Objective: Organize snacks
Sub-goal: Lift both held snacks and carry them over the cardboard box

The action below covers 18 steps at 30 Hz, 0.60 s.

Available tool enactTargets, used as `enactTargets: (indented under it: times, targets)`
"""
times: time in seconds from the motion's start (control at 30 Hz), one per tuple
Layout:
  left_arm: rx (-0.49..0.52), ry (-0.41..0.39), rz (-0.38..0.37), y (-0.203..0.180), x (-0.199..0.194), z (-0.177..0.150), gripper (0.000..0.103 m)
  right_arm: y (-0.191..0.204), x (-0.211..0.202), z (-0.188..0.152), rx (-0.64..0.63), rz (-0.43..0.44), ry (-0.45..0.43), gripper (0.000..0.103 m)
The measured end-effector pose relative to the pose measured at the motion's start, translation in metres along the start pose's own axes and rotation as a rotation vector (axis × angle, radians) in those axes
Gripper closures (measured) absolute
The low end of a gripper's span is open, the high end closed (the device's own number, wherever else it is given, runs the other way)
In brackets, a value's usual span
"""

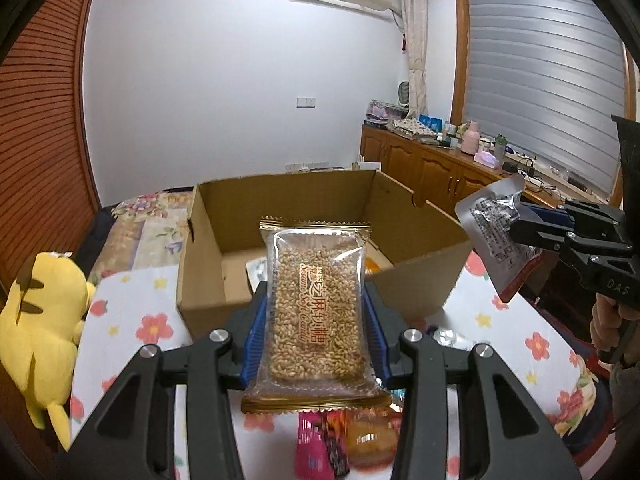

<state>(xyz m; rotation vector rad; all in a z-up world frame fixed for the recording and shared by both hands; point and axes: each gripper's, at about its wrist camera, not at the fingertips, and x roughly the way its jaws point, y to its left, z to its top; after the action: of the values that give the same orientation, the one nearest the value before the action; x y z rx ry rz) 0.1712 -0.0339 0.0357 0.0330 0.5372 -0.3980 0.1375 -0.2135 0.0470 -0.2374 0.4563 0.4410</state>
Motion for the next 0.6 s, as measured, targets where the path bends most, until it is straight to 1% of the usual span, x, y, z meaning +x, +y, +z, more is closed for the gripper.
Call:
enactTargets:
  times: [0.33,0.47,0.6]
  targets:
    - [-0.021,0.009,-0.002,0.019,0.039,0.029,0.061,-0.022,0.037,0.029,-0.027,-0.023,-0.033,0.083]
    - [-0.015,0.019,0.016,0.025,0.056,0.038,0.061,-0.035,0.059,0.035,-0.028,-0.031,-0.017,0.083]
    - [-0.021,0.033,0.014,0.029,0.069,0.043,0.061,-0.046,0.084,0.034,-0.019,-0.043,0.010,0.083]
